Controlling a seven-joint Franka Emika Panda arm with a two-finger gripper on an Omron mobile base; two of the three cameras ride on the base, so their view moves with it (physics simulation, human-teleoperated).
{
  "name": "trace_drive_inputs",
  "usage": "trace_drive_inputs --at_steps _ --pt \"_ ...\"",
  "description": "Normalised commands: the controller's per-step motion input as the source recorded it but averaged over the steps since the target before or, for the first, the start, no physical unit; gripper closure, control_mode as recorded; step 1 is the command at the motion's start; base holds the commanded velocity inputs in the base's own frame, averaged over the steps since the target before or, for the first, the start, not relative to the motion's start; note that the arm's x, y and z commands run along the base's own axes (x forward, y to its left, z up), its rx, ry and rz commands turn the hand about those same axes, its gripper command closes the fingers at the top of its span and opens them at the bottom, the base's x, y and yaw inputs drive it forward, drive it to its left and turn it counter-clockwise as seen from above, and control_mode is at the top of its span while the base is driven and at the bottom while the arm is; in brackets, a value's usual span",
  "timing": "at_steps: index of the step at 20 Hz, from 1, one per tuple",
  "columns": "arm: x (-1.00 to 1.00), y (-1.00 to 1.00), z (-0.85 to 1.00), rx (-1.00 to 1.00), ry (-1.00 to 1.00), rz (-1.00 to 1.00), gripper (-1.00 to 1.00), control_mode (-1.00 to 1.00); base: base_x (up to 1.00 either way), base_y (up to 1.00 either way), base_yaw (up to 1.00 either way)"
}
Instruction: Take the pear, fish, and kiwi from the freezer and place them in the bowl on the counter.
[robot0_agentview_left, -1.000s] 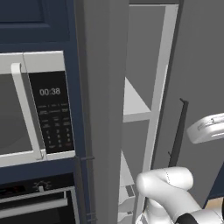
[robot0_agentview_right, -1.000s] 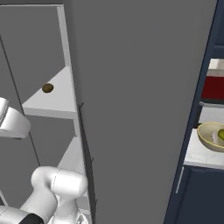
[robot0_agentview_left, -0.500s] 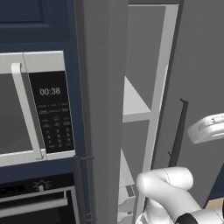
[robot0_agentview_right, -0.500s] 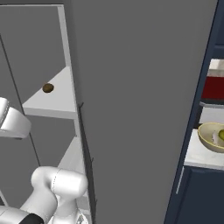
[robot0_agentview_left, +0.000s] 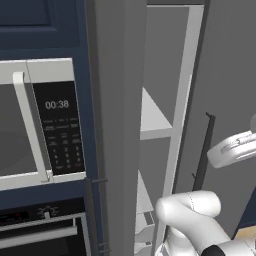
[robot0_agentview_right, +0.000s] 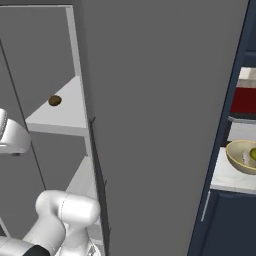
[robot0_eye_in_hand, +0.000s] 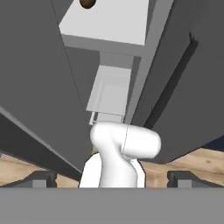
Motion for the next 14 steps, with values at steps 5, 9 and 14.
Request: trace_drive_inputs --at_steps 5,9,14 --pt "0.36 0.24 0.0 0.0 0.0 0.21 -1.0 -1.0 0.0 0.0 0.0" --pt "0.48 0.26 0.0 0.0 0.0 0.13 -1.0 -1.0 0.0 0.0 0.0" --pt "0.61 0.23 0.0 0.0 -0.01 0.09 -1.0 -1.0 0.0 0.0 0.0"
